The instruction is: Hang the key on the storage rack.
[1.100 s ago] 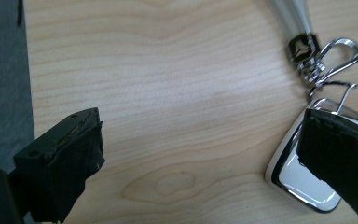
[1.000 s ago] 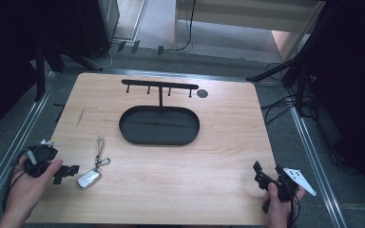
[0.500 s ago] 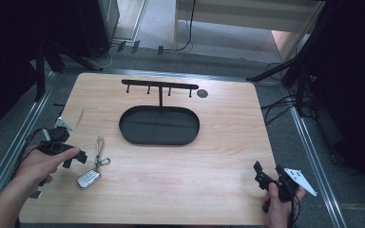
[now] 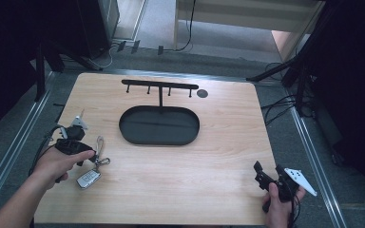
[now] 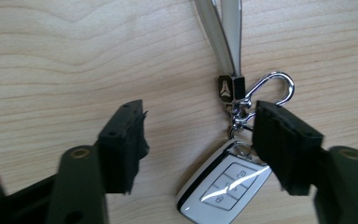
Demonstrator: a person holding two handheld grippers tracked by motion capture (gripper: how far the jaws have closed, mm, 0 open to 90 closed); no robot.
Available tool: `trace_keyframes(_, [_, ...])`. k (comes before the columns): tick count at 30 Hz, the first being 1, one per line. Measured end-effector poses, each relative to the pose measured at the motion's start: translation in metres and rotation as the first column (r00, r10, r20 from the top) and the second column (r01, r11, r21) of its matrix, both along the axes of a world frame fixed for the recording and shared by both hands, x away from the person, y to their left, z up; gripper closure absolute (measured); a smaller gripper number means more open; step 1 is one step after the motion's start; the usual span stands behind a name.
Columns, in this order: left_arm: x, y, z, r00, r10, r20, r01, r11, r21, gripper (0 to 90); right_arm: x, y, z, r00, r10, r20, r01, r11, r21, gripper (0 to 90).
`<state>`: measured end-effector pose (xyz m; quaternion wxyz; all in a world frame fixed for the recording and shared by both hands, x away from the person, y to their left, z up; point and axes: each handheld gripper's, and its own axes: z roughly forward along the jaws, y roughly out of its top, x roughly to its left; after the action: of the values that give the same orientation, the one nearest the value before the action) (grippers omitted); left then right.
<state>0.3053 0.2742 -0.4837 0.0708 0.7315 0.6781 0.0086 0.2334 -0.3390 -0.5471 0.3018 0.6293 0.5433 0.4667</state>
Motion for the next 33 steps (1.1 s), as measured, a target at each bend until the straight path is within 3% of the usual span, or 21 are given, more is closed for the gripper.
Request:
trace_keyframes(2, [0.002,-0.003,-0.002,1.0,-0.001,-0.005,0.001,1.0,-0.004,48.5,0.0,0.0,0.0,1.0,0.0,0.001,0.0,1.0,-0.001,8.8])
trace_keyframes(4, [0.006,-0.006,-0.004,0.9995,0.025,-0.021,-0.026,0.9989,-0.038,53.4,0.0,0.0,0.0,1.0,0.001,0.001,-0.001,1.0,-0.001,8.8])
trace_keyframes(10, [0.013,-0.021,-0.007,0.999,0.011,-0.042,-0.012,0.9998,-0.016,62.0,0.0,-0.001,0.0,1.0,0.001,0.0,-0.001,1.0,0.005,8.8])
trace_keyframes(15, [0.017,-0.031,-0.011,0.9995,0.007,-0.031,-0.006,0.9997,0.024,69.1,0.0,-0.001,0.0,1.0,0.001,0.0,-0.001,1.0,0.007,8.8])
trace_keyframes(17, [0.02,-0.031,-0.013,0.9991,0.023,-0.036,-0.022,0.9996,0.015,69.8,0.0,-0.001,0.0,1.0,0.0,0.0,0.0,1.0,0.008,8.8])
trace_keyframes(19, [0.021,-0.031,-0.014,0.9994,0.02,-0.03,-0.019,0.9987,0.047,70.8,0.0,-0.001,0.0,1.0,0.002,0.0,-0.002,1.0,0.009,8.8])
trace_keyframes(22, [0.022,-0.029,-0.015,0.9993,0.019,-0.033,-0.018,0.9983,0.056,72.6,0.0,-0.001,0.0,1.0,0.0,0.001,0.0,1.0,0.008,8.8])
trace_keyframes(28, [0.023,-0.026,-0.017,0.9981,0.046,-0.041,-0.045,0.9988,0.017,75.2,0.0,-0.001,0.0,1.0,0.001,0.001,-0.001,1.0,0.009,8.8])
trace_keyframes(33, [0.022,-0.025,-0.018,0.9984,0.021,-0.052,-0.019,0.9992,0.036,76.0,0.0,-0.001,0.0,1.0,0.0,0.001,0.0,1.0,0.009,8.8])
